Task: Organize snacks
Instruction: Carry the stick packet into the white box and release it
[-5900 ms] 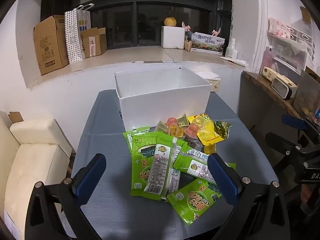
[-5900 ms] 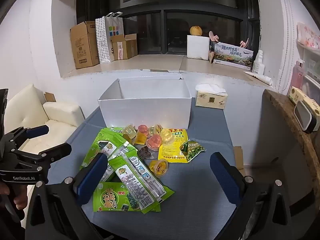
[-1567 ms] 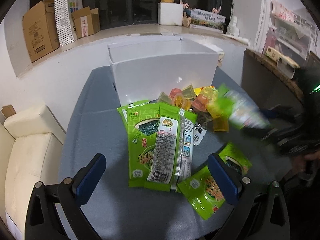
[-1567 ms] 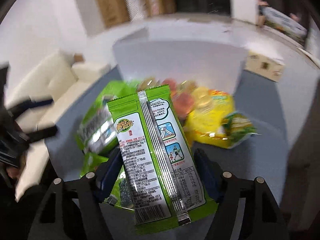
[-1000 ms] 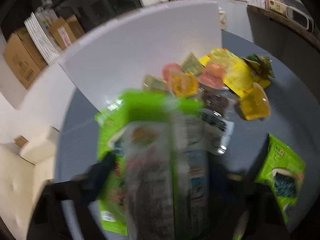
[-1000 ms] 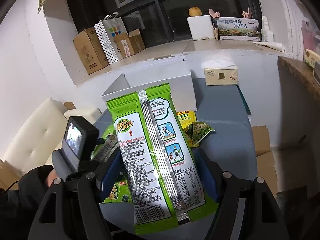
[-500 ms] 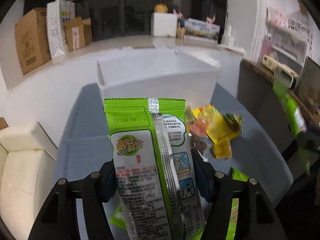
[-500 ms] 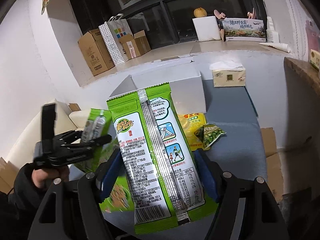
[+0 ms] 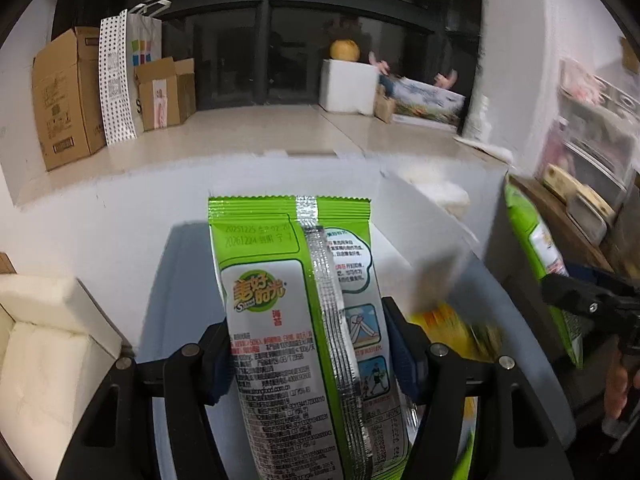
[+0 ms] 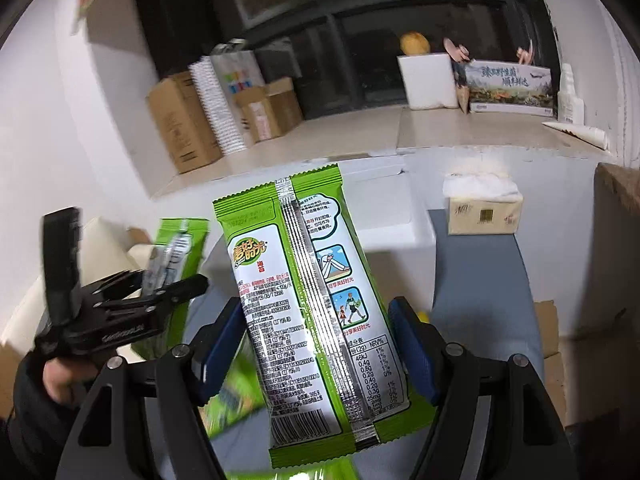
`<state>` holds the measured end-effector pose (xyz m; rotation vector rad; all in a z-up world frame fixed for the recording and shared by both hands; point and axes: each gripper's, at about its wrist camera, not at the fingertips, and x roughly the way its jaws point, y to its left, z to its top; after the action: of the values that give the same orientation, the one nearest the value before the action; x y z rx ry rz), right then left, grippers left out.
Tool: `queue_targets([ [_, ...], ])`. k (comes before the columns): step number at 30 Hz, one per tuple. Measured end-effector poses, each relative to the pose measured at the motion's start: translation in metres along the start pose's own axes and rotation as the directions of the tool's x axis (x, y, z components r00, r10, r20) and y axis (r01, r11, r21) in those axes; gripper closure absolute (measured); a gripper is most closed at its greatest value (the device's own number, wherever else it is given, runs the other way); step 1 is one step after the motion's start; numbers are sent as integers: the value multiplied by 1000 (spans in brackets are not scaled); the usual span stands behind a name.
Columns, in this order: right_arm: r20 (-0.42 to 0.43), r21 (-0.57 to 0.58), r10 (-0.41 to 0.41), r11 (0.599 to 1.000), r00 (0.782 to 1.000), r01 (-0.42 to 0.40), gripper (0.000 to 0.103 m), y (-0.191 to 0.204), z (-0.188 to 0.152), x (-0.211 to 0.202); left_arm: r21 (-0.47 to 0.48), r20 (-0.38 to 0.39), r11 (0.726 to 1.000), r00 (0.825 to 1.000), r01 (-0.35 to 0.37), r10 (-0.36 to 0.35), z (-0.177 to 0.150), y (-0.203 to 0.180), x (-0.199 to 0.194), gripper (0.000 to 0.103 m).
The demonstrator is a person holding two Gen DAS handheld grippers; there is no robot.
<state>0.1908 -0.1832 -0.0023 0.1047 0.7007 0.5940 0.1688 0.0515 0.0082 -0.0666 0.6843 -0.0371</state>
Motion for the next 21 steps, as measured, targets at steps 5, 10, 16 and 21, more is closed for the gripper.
queue_targets([
  [5, -37, 33, -39, 999, 999, 41, 26, -13, 64, 60, -2, -14, 1000, 1000, -11, 11, 53, 6, 41, 34],
  [10, -46, 114, -50, 992, 998, 55, 9, -31, 107, 100, -42, -85, 999, 996, -12, 9, 78, 15, 87, 0],
  [16, 21, 195, -21, 981, 1000, 17, 0, -43, 108, 90, -31, -47, 999, 999, -26, 24, 74, 19, 84, 0],
  [21, 111, 137, 18, 990, 994, -33, 0, -35, 94, 49, -20, -30, 1000, 1000, -7, 7, 64, 24, 57, 0],
])
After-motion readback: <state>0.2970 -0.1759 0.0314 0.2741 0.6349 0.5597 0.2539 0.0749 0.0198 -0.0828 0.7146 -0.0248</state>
